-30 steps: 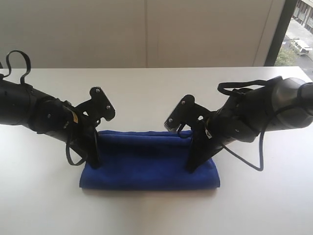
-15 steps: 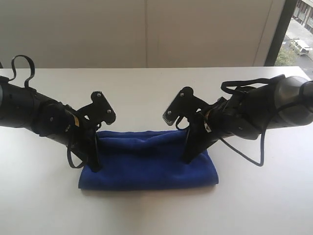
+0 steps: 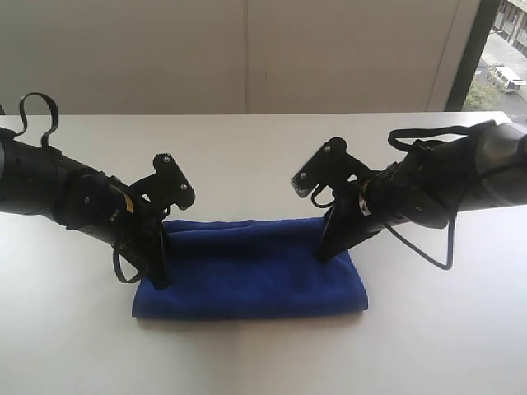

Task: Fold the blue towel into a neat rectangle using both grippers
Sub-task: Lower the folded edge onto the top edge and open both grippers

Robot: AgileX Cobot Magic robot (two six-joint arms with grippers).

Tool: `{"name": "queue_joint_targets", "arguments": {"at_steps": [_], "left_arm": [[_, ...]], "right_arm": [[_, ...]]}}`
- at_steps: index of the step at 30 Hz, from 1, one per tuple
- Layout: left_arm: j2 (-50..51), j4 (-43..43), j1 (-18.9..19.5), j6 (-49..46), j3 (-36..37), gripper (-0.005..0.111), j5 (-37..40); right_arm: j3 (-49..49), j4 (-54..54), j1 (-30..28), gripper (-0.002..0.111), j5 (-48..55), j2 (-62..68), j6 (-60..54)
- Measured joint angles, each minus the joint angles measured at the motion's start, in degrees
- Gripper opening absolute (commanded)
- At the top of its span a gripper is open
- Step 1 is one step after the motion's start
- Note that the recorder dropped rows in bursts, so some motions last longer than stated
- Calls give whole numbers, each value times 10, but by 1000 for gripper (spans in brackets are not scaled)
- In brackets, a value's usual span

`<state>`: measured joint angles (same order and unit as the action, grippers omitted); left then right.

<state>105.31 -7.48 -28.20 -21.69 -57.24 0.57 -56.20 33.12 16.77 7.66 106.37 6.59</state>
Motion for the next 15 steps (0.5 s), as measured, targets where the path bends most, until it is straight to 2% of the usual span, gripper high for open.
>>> {"name": "queue_joint_targets", "arguments": {"at_steps": [2, 6, 10, 15], "left_arm": [[0, 0, 0, 0, 0, 58, -6], [0, 0, 0, 0, 0, 58, -10], [0, 0, 4, 0, 0, 58, -14], [0, 0, 27, 0, 0, 58, -19]], "right_arm": [[0, 0, -6, 30, 0, 0, 16], [0, 0, -16, 30, 2, 0, 35], [0, 0, -19, 36, 2, 0, 38], [-1, 0, -21, 38, 8, 0, 38]]}}
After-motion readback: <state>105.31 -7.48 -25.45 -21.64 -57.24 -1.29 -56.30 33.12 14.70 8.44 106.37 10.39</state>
